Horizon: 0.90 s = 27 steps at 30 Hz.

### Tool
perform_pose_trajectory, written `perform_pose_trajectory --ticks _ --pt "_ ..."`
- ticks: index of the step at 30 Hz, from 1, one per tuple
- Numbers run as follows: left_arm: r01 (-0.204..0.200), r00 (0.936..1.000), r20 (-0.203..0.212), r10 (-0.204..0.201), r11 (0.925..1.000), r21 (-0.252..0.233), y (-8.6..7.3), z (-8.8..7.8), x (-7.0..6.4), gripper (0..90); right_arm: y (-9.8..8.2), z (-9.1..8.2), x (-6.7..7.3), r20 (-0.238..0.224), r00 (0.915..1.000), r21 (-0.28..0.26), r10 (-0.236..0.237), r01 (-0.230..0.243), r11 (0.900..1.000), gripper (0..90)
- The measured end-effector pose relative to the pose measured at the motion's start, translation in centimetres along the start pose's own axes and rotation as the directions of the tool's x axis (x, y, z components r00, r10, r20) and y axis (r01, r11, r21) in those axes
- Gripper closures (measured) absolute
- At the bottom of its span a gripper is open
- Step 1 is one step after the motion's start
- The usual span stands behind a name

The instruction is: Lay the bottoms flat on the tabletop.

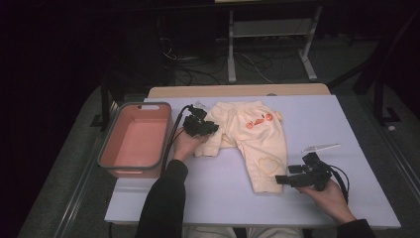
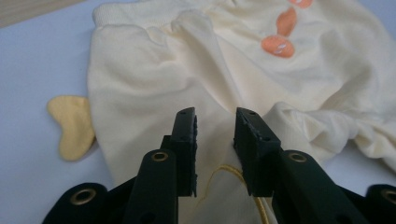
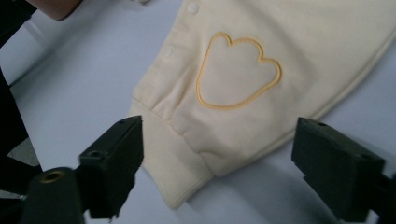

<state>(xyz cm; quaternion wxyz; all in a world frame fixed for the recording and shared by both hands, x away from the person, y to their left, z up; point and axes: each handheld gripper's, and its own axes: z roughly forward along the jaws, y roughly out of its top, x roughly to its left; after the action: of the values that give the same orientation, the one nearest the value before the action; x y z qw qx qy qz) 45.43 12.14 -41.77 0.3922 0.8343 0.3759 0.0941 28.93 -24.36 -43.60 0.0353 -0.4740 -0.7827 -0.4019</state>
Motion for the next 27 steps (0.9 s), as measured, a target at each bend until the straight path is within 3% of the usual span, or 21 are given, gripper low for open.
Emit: perform_pose_trajectory --ticks 8,13,16,21,27 --pt "0.076 0.9971 0.013 -0.075 0.9939 -0.080 0.2 -1.5 0.0 55.4 -0.9 0.3 -0.2 -0.008 0.9983 0.059 0.058 -0.057 0.997 31.3" --pt "0.073 0.9973 0.014 -0.072 0.9928 -0.095 0.5 -2.4 -0.6 50.1 -1.1 0.6 0.2 -0.021 0.9991 0.072 0.037 -0.035 0.997 43.6" --pt "0.080 0.9965 0.034 -0.076 0.9900 -0.116 0.8 -3.1 -1.2 49.4 -1.1 0.9 0.7 -0.004 0.9998 0.077 0.020 -0.019 0.997 51.3" --pt "0.098 0.9929 0.082 -0.086 0.9833 -0.153 0.9 -4.5 -2.1 49.2 -0.9 1.3 0.7 0.034 0.9992 0.078 0.022 -0.024 0.997 73.7" --pt "0.112 0.9868 0.134 -0.090 0.9806 -0.161 0.2 -5.4 -3.2 48.8 -0.7 1.2 0.6 0.022 0.9995 0.082 0.021 -0.023 0.996 77.8"
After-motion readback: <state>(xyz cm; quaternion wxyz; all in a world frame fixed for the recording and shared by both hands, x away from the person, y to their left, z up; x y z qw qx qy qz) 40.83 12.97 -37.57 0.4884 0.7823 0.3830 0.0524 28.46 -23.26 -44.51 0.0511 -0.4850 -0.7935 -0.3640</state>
